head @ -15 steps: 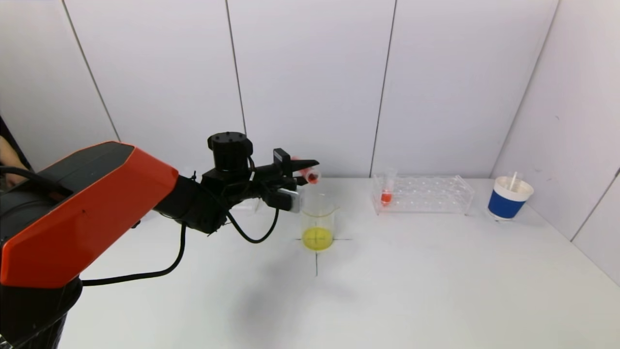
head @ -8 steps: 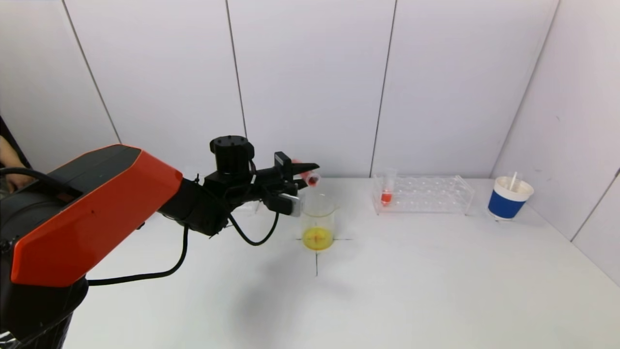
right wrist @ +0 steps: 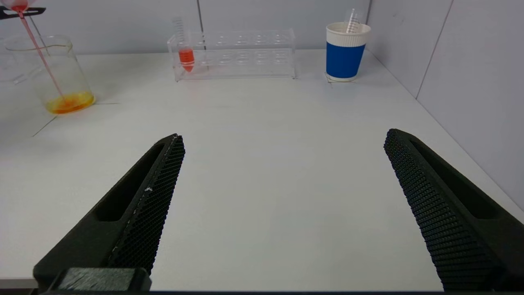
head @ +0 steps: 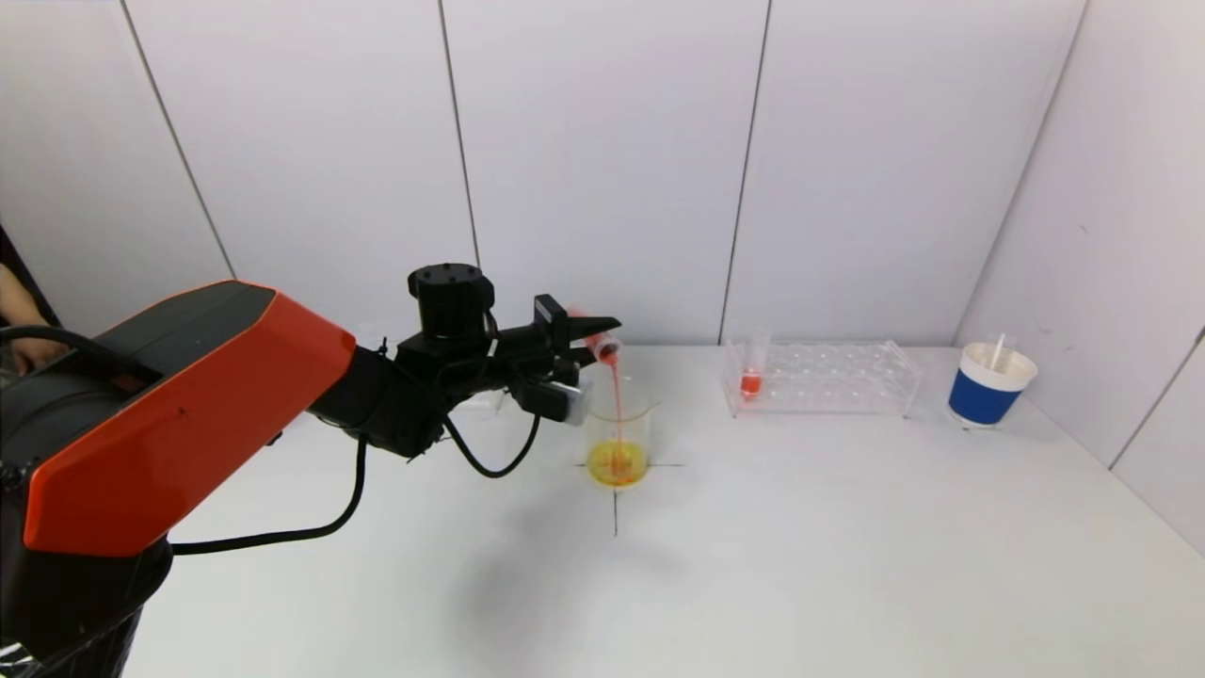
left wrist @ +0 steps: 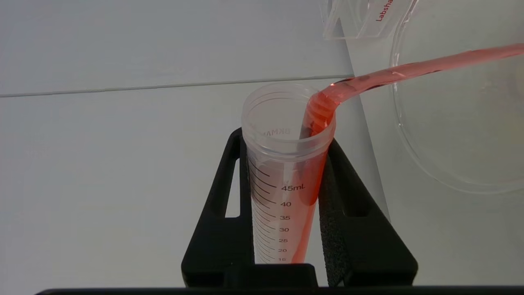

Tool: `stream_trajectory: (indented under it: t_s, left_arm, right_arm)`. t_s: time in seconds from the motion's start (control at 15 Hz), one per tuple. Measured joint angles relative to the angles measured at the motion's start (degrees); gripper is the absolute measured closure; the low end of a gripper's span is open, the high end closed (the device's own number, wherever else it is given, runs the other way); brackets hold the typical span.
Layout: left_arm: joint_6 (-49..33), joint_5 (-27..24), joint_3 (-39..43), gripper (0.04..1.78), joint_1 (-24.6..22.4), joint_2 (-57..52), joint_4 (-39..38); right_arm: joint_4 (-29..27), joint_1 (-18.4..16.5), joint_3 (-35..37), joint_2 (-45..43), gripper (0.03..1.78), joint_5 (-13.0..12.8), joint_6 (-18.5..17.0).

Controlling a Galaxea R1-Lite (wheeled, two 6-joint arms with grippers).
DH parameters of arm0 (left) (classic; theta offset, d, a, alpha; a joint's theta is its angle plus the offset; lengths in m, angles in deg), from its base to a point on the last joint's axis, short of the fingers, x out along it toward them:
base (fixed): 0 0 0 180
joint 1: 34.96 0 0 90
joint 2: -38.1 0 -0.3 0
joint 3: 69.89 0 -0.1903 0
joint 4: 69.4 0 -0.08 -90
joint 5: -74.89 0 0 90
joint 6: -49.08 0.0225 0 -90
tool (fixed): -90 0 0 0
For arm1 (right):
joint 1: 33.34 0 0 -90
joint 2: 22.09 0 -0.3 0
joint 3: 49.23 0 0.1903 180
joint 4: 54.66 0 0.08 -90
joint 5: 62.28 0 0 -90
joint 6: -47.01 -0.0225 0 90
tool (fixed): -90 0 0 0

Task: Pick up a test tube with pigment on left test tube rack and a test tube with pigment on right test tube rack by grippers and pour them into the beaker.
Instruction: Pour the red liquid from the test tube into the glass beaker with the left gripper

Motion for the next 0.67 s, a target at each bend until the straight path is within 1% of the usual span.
stream_trajectory:
  t_s: [0.67]
  left_arm:
    - [2.9, -0.5, 0.0, 1.36, 0.0, -0.8, 0.0]
  right_arm:
    - [0.0, 0.0, 0.0, 0.0, 0.04, 0.0, 0.0]
